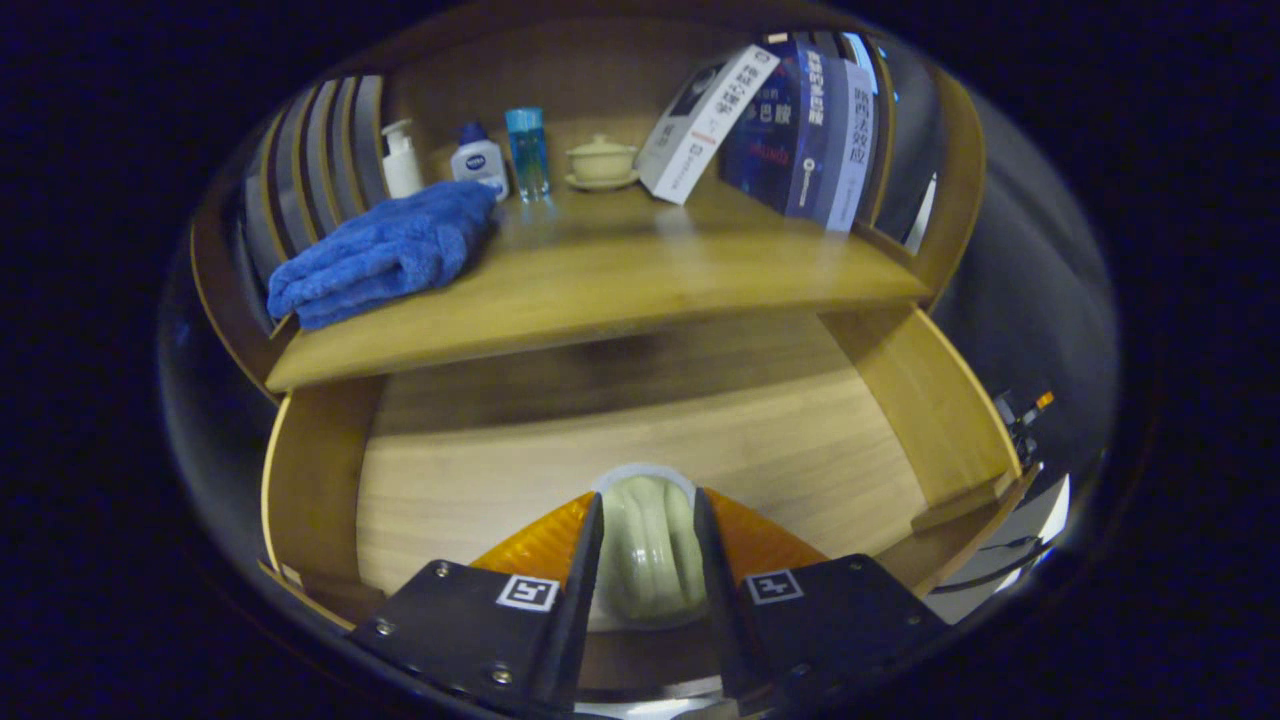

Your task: Pull open the drawer, take out the items inside it, and place them on the countertop above the cabinet.

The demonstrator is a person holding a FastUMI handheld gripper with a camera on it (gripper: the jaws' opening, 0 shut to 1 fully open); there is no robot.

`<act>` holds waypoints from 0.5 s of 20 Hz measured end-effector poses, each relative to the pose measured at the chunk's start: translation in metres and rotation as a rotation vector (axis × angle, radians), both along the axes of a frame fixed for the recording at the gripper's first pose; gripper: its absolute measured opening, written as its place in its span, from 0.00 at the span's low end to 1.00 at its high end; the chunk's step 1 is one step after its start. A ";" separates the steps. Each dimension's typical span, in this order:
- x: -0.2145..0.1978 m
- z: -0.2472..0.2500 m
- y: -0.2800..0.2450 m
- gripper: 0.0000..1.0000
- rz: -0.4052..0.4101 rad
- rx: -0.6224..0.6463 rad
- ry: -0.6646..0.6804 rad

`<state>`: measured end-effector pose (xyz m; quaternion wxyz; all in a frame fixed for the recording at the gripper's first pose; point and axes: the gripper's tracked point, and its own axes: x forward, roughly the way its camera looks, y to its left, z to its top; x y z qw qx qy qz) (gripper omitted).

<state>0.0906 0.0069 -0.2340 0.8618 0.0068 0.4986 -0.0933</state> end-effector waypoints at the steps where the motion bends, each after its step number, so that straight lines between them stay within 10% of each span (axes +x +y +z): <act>1: -0.003 -0.006 -0.001 0.53 0.007 0.001 0.025; 8: -0.008 -0.013 -0.002 0.37 0.035 0.009 0.045; 10: -0.004 -0.018 -0.002 0.16 0.032 0.008 0.051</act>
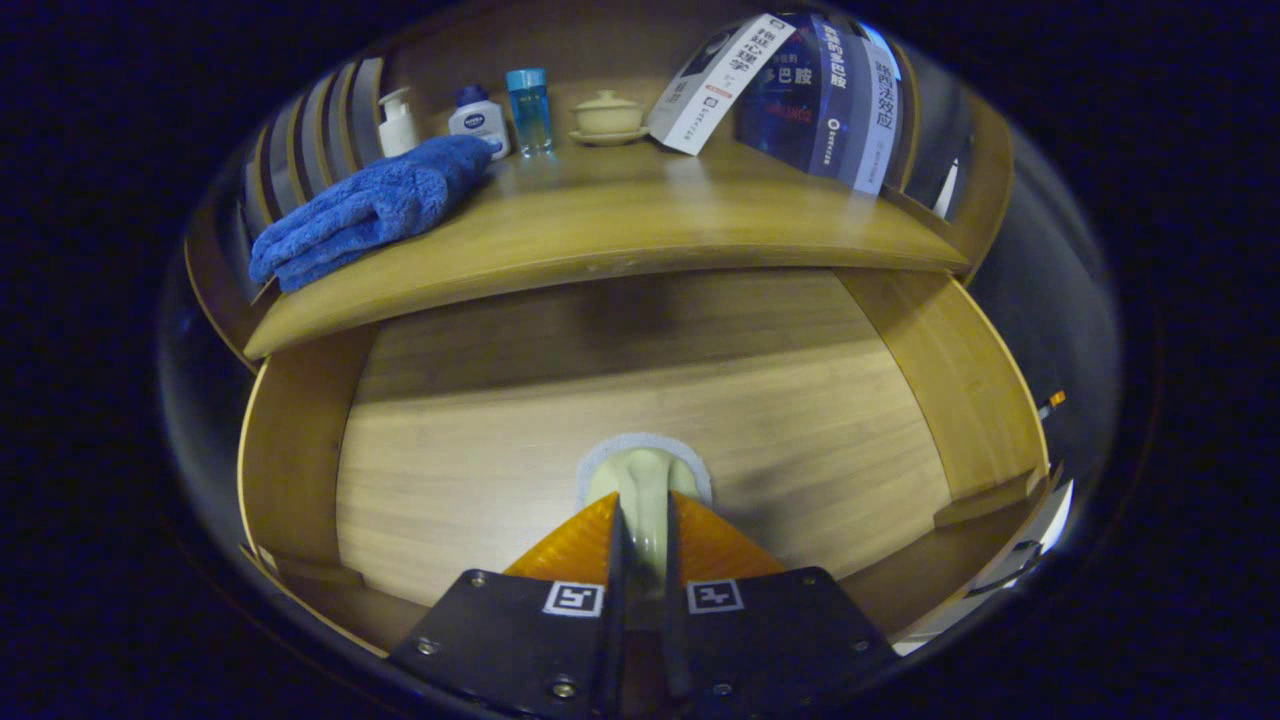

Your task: Pull open the drawer, take out the items inside it, and place them on the countertop above the cabinet.

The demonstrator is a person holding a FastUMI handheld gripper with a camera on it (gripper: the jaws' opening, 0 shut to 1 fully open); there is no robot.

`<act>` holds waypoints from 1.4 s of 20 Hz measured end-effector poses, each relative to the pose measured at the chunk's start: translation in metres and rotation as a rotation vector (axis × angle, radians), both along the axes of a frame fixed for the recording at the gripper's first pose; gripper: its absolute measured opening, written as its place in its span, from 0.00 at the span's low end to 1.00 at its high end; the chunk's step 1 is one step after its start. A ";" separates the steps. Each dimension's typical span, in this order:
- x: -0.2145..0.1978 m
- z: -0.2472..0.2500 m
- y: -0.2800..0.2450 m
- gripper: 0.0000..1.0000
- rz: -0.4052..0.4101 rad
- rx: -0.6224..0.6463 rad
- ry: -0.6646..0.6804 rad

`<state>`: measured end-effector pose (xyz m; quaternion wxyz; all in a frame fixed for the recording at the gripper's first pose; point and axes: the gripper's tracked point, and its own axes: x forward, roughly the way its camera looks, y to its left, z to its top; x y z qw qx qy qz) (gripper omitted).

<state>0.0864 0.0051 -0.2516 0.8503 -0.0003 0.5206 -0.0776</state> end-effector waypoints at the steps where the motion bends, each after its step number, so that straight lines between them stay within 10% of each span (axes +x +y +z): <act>1: 0.000 0.000 -0.001 0.16 -0.004 -0.008 -0.006; 18: 0.059 0.144 0.011 0.16 0.019 0.057 -0.521; 28: 0.139 0.162 0.006 0.16 0.038 0.057 -0.604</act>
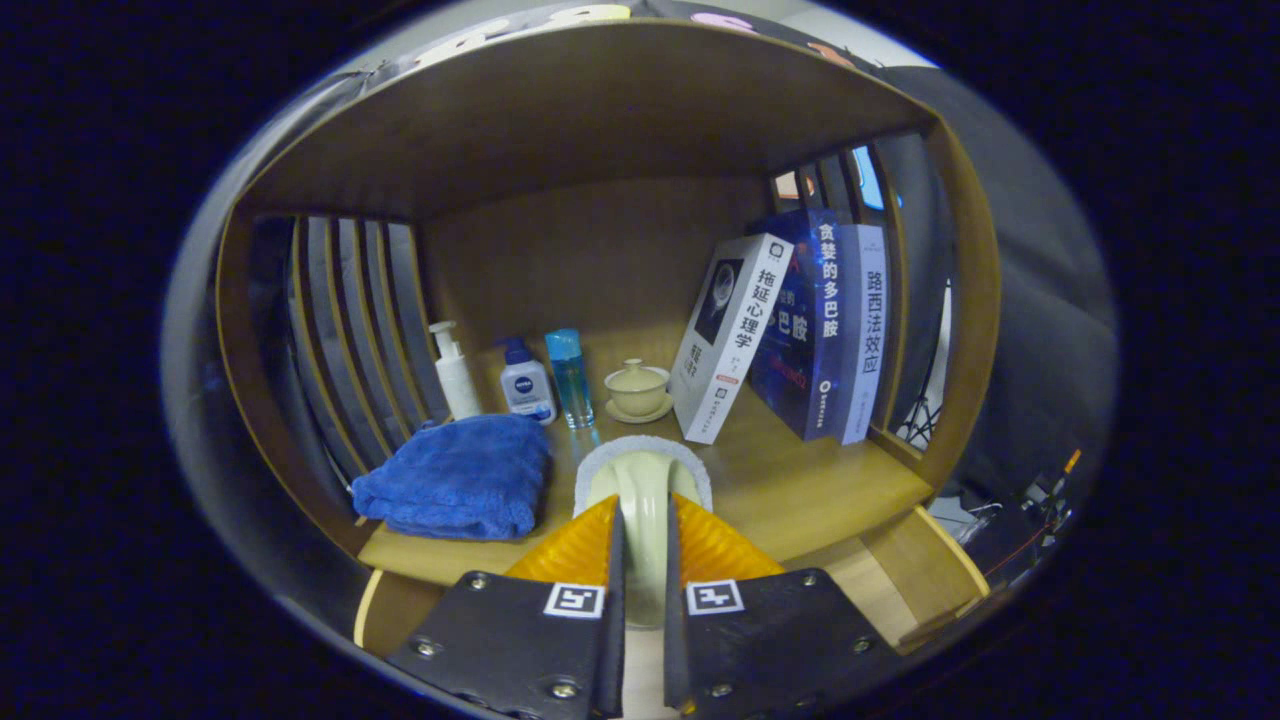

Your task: Pull open the drawer, take out the items inside it, and place them on the countertop above the cabinet.

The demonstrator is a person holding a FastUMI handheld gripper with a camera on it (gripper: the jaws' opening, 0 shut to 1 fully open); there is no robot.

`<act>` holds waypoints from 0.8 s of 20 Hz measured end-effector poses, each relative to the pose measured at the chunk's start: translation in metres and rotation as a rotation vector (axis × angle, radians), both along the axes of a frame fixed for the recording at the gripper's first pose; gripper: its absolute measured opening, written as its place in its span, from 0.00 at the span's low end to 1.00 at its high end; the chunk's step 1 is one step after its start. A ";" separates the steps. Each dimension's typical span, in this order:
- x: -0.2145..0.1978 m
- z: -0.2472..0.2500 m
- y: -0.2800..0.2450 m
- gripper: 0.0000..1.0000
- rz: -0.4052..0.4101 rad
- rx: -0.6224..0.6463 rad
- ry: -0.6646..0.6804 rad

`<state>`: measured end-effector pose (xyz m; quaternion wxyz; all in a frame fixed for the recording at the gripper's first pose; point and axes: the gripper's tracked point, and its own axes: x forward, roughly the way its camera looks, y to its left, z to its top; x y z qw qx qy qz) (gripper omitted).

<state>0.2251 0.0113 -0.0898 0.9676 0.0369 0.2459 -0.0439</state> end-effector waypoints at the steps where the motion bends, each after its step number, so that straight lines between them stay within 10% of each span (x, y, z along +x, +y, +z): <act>1: 0.005 -0.004 0.000 0.16 0.004 -0.011 0.006; 16: 0.040 -0.037 0.010 0.16 0.049 -0.001 0.022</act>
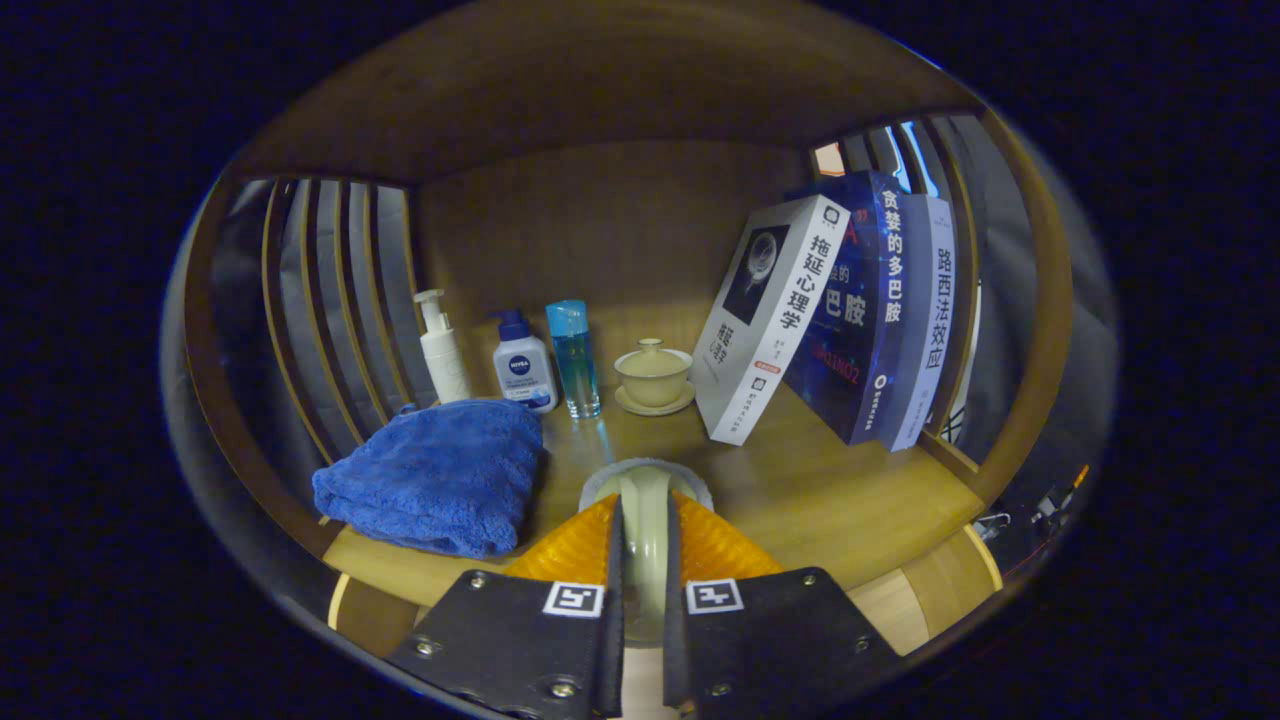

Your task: Pull open the drawer, take out the items inside it, and place them on the countertop above the cabinet.

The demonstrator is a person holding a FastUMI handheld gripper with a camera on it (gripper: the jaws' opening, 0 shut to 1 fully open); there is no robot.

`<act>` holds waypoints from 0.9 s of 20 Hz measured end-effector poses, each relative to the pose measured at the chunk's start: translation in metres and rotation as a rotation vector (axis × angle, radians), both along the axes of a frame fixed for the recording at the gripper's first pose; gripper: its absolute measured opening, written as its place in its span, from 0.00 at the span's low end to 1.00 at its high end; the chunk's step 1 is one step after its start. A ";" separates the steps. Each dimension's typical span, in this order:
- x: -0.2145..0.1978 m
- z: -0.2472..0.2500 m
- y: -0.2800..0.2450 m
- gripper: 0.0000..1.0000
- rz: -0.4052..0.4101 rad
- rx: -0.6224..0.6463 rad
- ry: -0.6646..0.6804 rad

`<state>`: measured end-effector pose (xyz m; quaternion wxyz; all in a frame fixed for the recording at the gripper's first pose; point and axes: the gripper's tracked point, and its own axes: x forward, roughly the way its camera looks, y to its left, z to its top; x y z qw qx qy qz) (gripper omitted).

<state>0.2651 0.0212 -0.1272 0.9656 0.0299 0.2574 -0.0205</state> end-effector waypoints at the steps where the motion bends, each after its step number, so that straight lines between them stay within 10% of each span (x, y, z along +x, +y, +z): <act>1: 0.002 -0.001 0.001 0.16 0.005 0.003 0.000; 18: 0.007 -0.015 0.007 0.43 -0.023 0.063 -0.116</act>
